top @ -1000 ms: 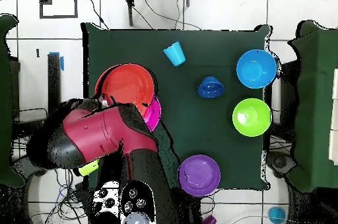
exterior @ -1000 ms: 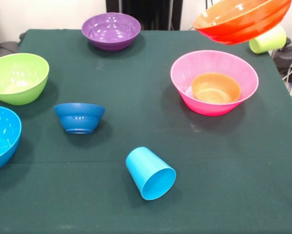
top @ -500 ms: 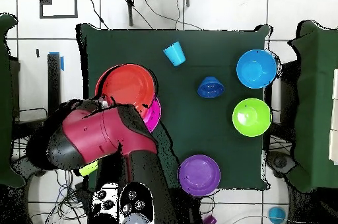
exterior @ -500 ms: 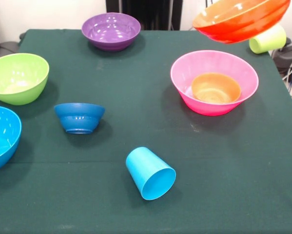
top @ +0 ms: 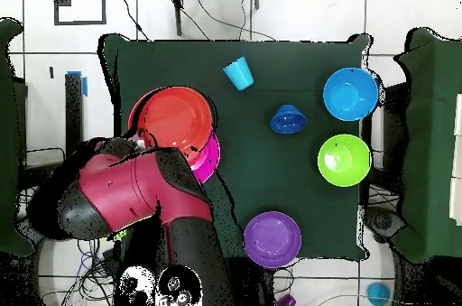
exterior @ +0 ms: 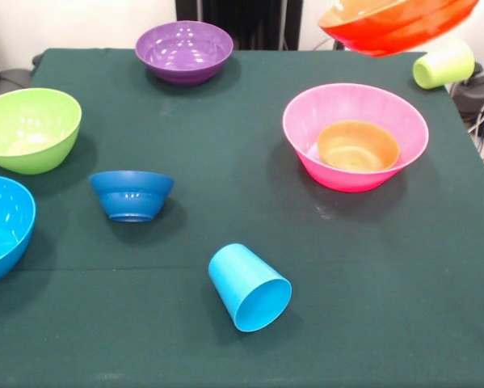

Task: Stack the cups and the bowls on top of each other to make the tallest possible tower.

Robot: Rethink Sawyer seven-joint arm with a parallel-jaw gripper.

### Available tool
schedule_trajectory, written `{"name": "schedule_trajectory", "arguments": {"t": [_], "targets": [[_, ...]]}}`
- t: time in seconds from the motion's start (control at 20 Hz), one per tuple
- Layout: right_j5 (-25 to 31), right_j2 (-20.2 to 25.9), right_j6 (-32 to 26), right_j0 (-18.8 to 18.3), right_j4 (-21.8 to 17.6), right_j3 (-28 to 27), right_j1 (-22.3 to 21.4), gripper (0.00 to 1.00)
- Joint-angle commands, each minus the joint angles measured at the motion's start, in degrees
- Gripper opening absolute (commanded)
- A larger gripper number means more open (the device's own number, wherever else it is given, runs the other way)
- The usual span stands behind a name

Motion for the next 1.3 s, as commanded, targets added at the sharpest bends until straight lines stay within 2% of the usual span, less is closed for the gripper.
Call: {"name": "schedule_trajectory", "arguments": {"t": [0.05,0.35,0.6,0.8,1.15,1.3], "targets": [[3.7,-1.1,-0.4,-0.9,-4.1,4.7,1.0,0.0],[4.5,-1.5,-0.9,-0.8,-5.3,2.2,3.4,0.0],[1.1,-1.0,-2.2,-2.5,-6.3,2.2,6.3,0.0],[-0.7,-2.0,-0.3,-1.8,-7.2,2.2,7.1,0.0],[-2.3,-0.2,-0.9,-3.8,-7.6,-0.5,14.1,0.0],[-2.3,-0.2,-0.6,-3.8,-7.8,-0.6,14.2,0.0]]}}
